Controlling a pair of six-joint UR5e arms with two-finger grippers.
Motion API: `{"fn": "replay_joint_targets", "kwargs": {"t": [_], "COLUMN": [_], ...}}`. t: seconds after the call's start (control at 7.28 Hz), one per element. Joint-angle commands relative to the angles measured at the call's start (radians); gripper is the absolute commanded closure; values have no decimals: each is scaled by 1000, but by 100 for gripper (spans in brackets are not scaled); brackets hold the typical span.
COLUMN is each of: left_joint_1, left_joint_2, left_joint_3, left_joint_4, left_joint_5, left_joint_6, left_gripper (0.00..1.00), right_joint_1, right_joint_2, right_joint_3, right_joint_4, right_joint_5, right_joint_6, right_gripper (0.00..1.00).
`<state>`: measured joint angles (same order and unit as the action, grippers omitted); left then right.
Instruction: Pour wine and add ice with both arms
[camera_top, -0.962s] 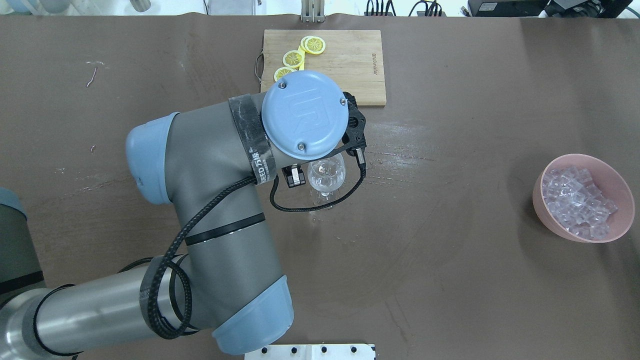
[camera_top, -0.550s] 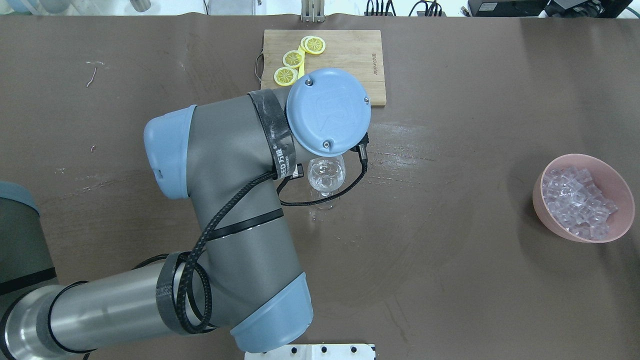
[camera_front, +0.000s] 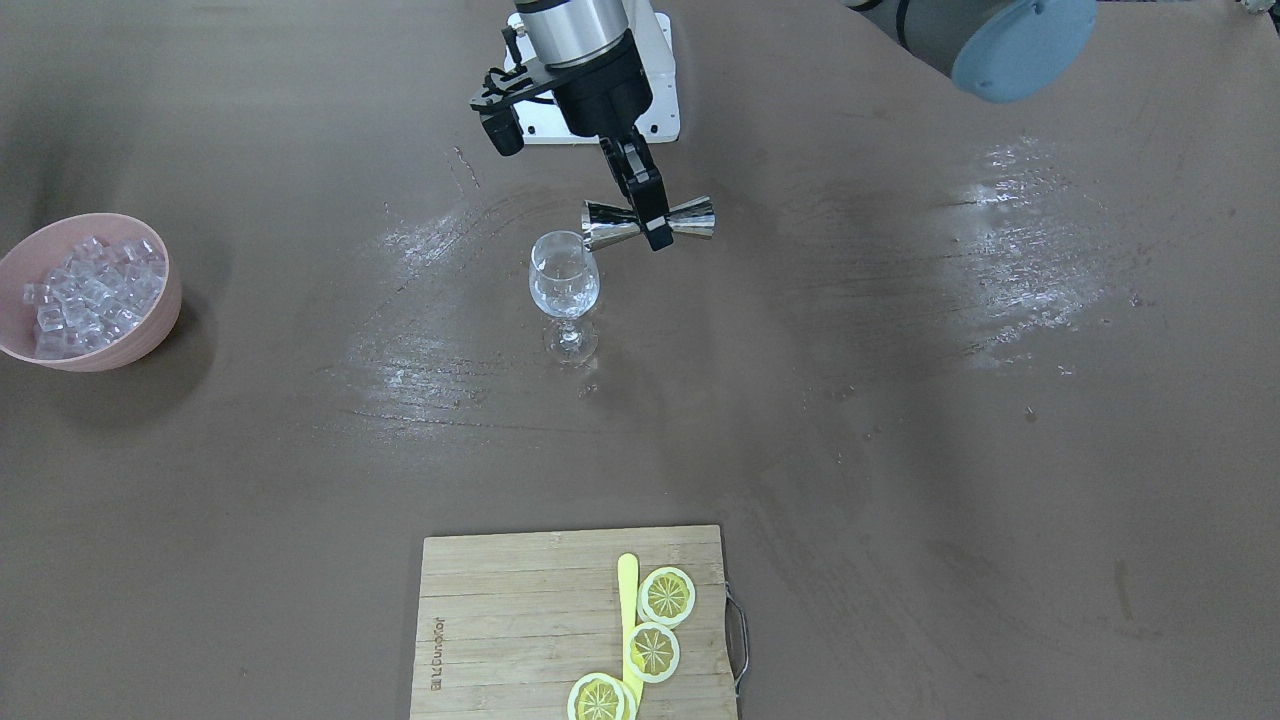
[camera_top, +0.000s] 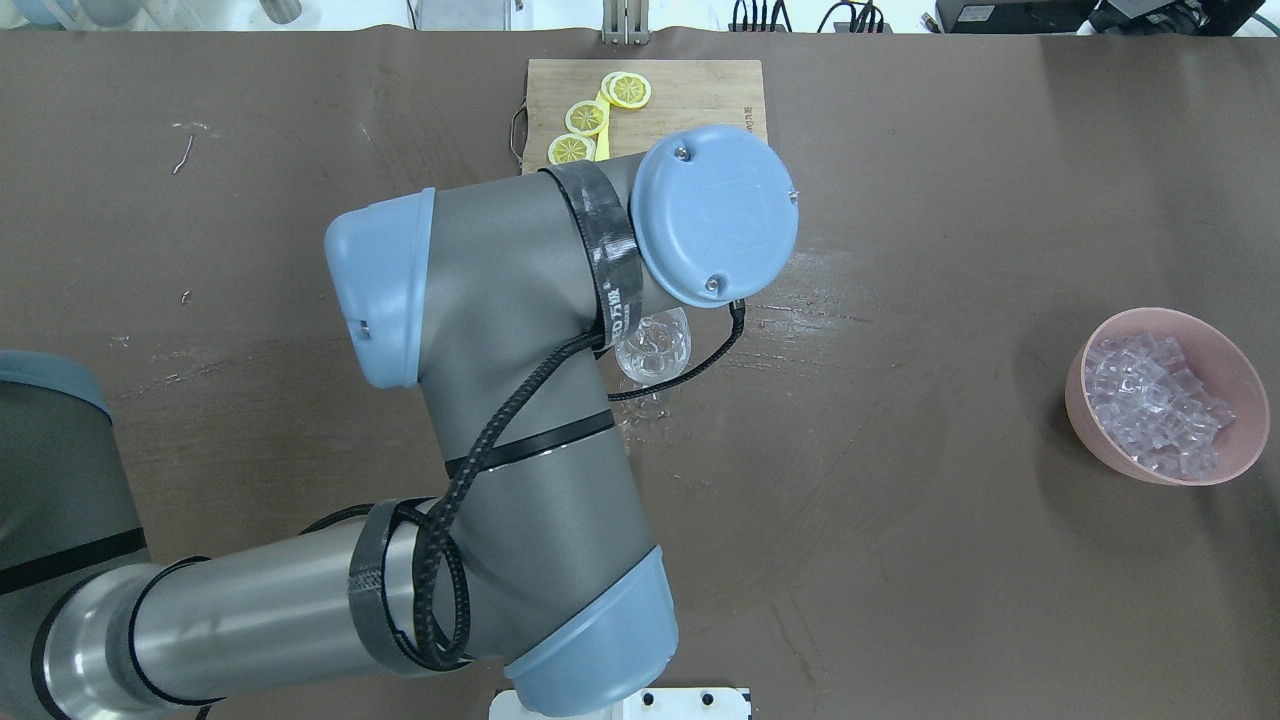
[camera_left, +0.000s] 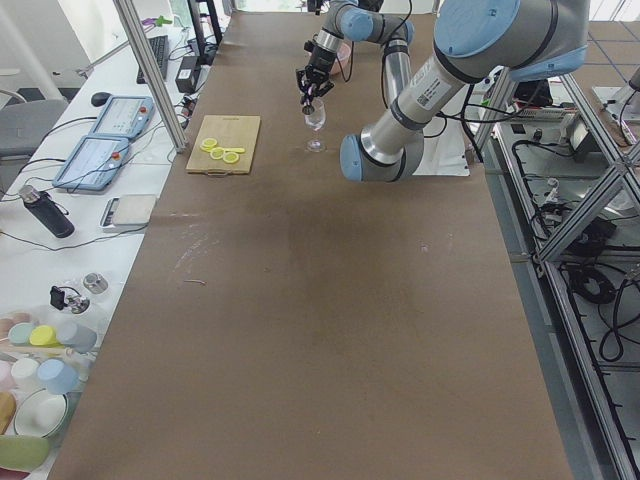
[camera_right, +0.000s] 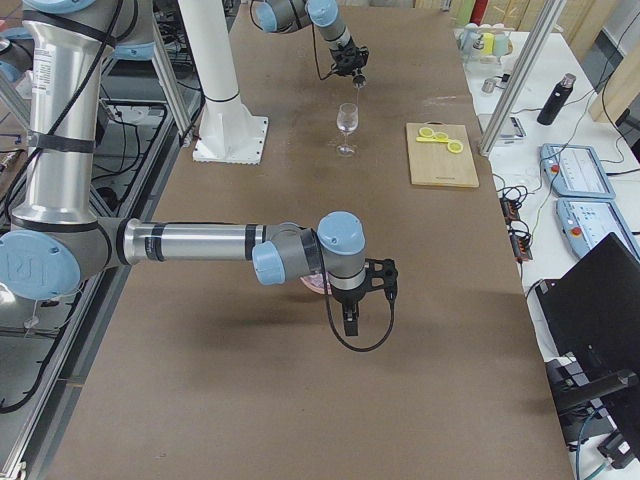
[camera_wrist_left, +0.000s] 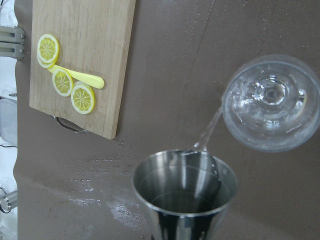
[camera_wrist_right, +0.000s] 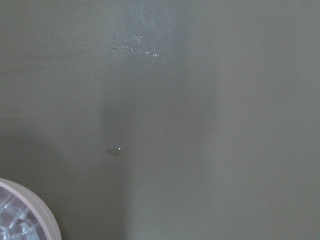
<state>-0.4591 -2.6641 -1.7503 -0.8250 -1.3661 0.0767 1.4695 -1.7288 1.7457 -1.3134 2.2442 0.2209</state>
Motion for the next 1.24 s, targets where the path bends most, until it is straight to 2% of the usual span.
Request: {"fn": "replay_joint_targets", "kwargs": {"t": [0.0, 0.69, 1.1], "left_joint_1": [20, 33, 30], "left_joint_2": [-14, -17, 3], "left_joint_3": [12, 9, -61], "left_joint_4": [33, 49, 33], "left_joint_5": [21, 45, 35], "left_joint_6": [-2, -8, 1], "left_gripper": [100, 100, 100], "right_joint_1": [0, 0, 0], "right_joint_2": [0, 0, 0], "right_joint_3": [0, -2, 0], "right_joint_4": [0, 0, 0], "right_joint_5": [0, 0, 0], "right_joint_6": [0, 9, 8], "right_gripper": [0, 0, 0]}}
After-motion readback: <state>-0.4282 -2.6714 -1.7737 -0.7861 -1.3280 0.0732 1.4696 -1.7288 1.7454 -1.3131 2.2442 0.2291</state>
